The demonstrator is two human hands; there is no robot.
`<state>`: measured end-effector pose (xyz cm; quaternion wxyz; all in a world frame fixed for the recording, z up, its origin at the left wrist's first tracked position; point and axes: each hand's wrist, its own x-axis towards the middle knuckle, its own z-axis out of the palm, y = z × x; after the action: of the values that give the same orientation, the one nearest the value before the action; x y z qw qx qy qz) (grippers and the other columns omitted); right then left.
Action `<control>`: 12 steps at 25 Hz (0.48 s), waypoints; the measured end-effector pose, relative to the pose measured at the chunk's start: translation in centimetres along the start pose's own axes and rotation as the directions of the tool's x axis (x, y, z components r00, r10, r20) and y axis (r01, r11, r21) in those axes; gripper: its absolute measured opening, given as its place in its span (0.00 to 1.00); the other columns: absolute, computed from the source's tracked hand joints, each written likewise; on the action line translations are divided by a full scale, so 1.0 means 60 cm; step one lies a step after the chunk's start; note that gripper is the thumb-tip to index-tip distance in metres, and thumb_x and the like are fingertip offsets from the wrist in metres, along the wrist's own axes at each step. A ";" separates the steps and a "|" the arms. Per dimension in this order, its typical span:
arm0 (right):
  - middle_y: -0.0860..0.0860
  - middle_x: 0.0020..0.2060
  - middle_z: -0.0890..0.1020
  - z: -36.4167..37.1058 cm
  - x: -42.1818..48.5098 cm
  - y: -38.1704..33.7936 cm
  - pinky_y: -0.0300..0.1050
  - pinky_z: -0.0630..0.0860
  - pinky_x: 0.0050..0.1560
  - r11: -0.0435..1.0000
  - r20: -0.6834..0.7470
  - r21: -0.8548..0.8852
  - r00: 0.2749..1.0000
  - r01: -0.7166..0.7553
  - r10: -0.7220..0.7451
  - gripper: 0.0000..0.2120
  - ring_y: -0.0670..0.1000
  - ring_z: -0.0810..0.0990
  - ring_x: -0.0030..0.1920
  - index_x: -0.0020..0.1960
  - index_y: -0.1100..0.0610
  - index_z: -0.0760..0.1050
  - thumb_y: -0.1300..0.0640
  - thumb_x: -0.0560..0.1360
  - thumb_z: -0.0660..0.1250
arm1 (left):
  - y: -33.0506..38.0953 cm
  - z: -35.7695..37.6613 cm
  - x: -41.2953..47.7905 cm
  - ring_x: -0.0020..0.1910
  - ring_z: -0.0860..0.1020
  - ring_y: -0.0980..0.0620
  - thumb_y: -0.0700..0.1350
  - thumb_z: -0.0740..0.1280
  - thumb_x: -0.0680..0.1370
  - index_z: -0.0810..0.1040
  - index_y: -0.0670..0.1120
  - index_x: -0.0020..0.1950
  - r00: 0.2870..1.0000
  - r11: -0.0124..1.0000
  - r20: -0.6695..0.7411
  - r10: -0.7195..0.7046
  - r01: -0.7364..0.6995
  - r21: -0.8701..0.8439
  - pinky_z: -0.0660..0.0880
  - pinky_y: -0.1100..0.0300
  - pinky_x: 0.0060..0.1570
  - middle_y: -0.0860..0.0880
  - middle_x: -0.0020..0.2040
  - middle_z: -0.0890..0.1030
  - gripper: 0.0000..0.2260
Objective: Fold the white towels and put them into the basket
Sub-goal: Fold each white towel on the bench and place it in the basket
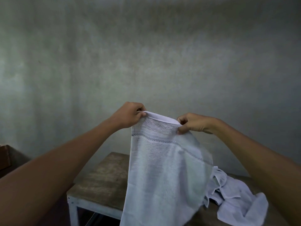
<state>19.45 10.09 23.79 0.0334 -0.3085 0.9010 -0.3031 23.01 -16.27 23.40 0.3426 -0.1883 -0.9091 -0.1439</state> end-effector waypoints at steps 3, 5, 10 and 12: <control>0.51 0.38 0.79 0.008 -0.010 0.010 0.36 0.71 0.45 0.991 0.040 0.128 0.999 -0.029 0.024 0.05 0.46 0.76 0.41 0.43 0.59 0.77 0.65 0.70 0.71 | 0.007 0.004 -0.003 0.44 0.78 0.53 0.42 0.67 0.76 0.82 0.43 0.49 0.999 1.000 0.049 0.003 -0.003 -0.002 0.67 0.64 0.41 0.47 0.47 0.84 0.06; 0.51 0.39 0.80 0.008 -0.016 0.022 0.32 0.72 0.45 0.986 0.076 0.161 0.996 -0.050 0.038 0.05 0.46 0.77 0.42 0.46 0.60 0.79 0.64 0.70 0.72 | 0.008 0.006 -0.005 0.42 0.76 0.55 0.43 0.67 0.76 0.82 0.43 0.49 0.997 1.000 0.077 -0.005 0.004 0.009 0.65 0.65 0.39 0.47 0.47 0.84 0.06; 0.51 0.40 0.80 0.006 -0.031 0.058 0.42 0.69 0.48 0.992 0.117 -0.041 0.985 -0.119 0.123 0.08 0.47 0.75 0.42 0.46 0.62 0.81 0.58 0.71 0.73 | -0.006 -0.009 -0.008 0.42 0.77 0.51 0.43 0.67 0.76 0.82 0.43 0.48 0.993 0.996 0.117 -0.018 0.008 0.090 0.66 0.61 0.39 0.45 0.46 0.84 0.06; 0.50 0.38 0.79 -0.006 -0.039 0.068 0.42 0.69 0.42 0.977 0.091 -0.155 0.983 -0.144 0.160 0.09 0.47 0.74 0.39 0.46 0.62 0.80 0.56 0.72 0.72 | -0.023 -0.018 -0.012 0.44 0.79 0.47 0.42 0.68 0.75 0.82 0.43 0.49 0.991 0.992 0.123 -0.046 0.032 0.119 0.68 0.60 0.40 0.45 0.46 0.84 0.06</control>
<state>19.07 14.20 21.45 0.0800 -0.2554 0.9390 -0.2158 23.50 -18.08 23.51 0.2923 -0.1587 -0.9392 -0.0849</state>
